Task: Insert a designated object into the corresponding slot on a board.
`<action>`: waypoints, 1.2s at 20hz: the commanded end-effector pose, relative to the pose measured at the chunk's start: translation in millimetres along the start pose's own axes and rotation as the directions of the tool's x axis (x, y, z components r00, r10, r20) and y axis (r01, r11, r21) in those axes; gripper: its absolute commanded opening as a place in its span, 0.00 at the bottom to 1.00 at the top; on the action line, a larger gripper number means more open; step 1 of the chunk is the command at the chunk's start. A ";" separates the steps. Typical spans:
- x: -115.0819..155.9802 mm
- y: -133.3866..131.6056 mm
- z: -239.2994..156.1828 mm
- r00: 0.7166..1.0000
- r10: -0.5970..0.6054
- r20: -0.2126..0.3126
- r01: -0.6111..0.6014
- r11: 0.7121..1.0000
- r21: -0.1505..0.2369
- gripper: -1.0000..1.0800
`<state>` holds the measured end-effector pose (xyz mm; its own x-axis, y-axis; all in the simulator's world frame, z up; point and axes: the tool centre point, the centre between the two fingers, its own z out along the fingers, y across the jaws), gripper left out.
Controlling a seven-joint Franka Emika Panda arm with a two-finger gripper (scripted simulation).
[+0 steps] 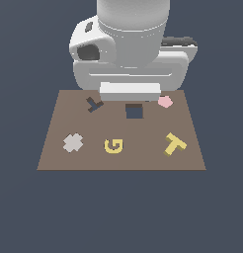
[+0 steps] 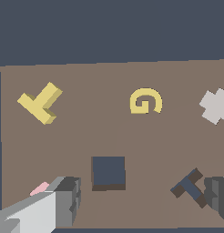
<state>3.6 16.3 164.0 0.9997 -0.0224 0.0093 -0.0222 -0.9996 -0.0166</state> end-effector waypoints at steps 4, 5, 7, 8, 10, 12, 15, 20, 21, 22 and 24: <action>1.4 -12.4 8.9 0.999 0.053 0.000 -0.053 0.999 -0.002 0.96; 1.9 -15.3 11.1 0.998 0.066 0.000 -0.066 0.998 -0.002 0.96; 3.2 -21.9 15.9 0.995 0.095 0.000 -0.095 0.995 -0.003 0.96; 3.9 -25.5 18.6 0.994 0.111 0.000 -0.111 0.994 -0.003 0.96; 5.9 -33.4 24.5 0.989 0.147 0.000 -0.147 0.989 -0.004 0.96; 8.4 -42.2 31.2 0.983 0.186 0.000 -0.186 0.983 -0.006 0.96; 13.6 -56.9 42.6 0.967 0.253 0.000 -0.253 0.967 -0.008 0.96; 26.2 -82.9 63.8 0.928 0.373 -0.001 -0.373 0.928 -0.011 0.96; 29.1 -87.8 68.0 0.918 0.396 -0.001 -0.396 0.918 -0.012 0.96; 32.0 -92.5 72.1 0.908 0.418 -0.002 -0.418 0.908 -0.013 0.96; 38.0 -101.1 79.7 0.888 0.459 -0.002 -0.459 0.888 -0.014 0.96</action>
<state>39.8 111.3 92.1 0.8951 -0.4458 0.0023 -0.4458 -0.8951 -0.0060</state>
